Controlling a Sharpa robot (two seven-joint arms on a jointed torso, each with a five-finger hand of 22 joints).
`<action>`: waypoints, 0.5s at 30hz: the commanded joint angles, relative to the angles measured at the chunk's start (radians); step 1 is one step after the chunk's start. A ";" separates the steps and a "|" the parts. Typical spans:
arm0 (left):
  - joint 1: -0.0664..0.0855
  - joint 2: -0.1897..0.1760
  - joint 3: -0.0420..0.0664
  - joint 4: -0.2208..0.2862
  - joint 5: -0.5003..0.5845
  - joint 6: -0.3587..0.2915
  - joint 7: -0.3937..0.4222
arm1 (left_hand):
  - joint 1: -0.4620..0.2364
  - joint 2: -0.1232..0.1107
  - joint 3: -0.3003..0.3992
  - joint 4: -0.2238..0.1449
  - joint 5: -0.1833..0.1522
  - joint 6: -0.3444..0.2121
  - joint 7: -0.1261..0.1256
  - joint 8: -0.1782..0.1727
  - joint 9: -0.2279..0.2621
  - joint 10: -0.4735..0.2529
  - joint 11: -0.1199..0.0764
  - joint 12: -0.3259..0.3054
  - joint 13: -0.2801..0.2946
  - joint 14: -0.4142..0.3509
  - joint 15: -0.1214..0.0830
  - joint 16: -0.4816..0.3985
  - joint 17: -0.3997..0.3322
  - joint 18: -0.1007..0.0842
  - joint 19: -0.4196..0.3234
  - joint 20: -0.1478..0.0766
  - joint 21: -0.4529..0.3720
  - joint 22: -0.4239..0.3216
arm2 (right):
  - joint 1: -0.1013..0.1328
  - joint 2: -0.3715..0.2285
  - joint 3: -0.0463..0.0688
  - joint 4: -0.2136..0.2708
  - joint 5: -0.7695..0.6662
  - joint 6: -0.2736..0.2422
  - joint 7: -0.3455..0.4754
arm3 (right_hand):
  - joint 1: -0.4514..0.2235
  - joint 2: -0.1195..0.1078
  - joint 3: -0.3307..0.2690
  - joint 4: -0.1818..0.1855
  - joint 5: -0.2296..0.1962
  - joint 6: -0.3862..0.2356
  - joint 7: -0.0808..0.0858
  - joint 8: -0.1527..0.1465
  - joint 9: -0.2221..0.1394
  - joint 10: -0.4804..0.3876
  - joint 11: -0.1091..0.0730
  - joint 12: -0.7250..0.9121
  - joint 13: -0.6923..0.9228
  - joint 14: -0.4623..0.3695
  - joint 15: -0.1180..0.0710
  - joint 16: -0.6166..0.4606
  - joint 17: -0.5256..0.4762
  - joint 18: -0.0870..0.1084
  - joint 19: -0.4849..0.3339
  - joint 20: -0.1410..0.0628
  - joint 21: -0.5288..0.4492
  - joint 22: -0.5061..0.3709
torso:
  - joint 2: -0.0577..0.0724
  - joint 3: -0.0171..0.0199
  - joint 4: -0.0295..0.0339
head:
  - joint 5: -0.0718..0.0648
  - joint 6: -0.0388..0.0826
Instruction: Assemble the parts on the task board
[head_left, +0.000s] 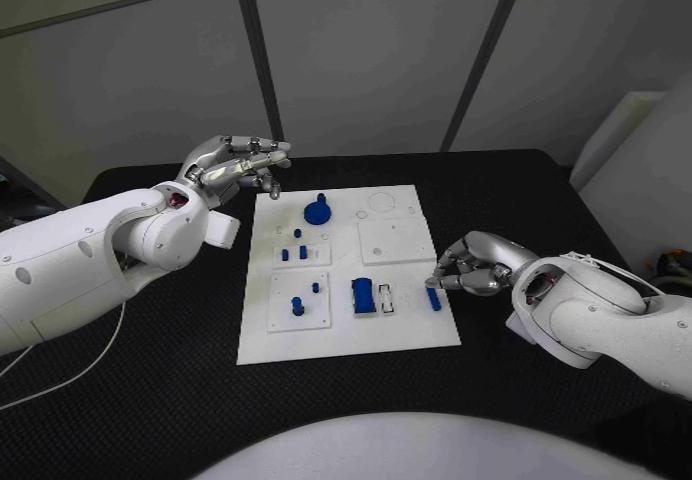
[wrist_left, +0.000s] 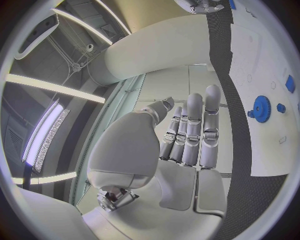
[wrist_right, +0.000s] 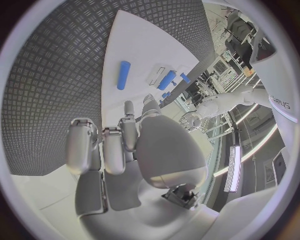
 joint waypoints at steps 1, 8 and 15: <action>-0.001 -0.001 0.001 0.004 -0.001 0.002 0.012 | 0.000 0.003 -0.001 0.000 0.001 -0.006 -0.001 0.003 0.002 -0.006 0.002 0.006 -0.001 -0.005 0.000 0.004 -0.001 0.013 -0.001 0.005 -0.001 -0.001 | 0.000 -0.004 0.000 0.002 -0.099 -0.008 -0.052 | -0.019 -0.015 -0.014 0.005 0.006 0.016 -0.002 -0.008 -0.003 0.005 -0.002 -0.003 -0.227 0.074 0.001 -0.005 0.108 -0.010 0.001 0.005 -0.007 -0.002 | 0.003 0.0005 0.0012 | -0.009 0.001; -0.005 -0.004 0.001 0.005 -0.001 0.001 0.013 | 0.000 0.003 -0.001 0.000 0.001 -0.006 -0.001 0.003 0.002 -0.006 0.002 0.006 -0.001 -0.005 0.000 0.004 -0.001 0.013 -0.001 0.005 -0.001 -0.001 | -0.005 0.006 -0.001 -0.017 -0.137 0.044 -0.084 | -0.040 -0.027 -0.034 0.024 0.008 0.030 -0.005 -0.015 -0.005 0.004 -0.004 -0.010 -0.231 0.073 0.000 -0.009 0.102 -0.010 0.000 0.003 -0.009 -0.004 | 0.003 -0.0007 0.0035 | -0.013 -0.002; -0.007 -0.006 0.001 0.006 -0.001 0.003 0.013 | 0.000 0.003 -0.001 0.000 0.001 -0.006 -0.001 0.003 0.002 -0.006 0.002 0.006 -0.001 -0.005 0.000 0.004 -0.001 0.013 -0.001 0.005 -0.001 -0.001 | -0.012 0.028 -0.001 -0.039 -0.160 0.081 -0.094 | -0.041 -0.033 -0.040 0.025 0.006 0.035 -0.006 -0.016 -0.004 0.004 -0.005 -0.011 -0.231 0.073 -0.001 -0.009 0.103 -0.009 0.000 0.003 -0.011 -0.006 | 0.003 -0.0010 0.0042 | -0.012 -0.006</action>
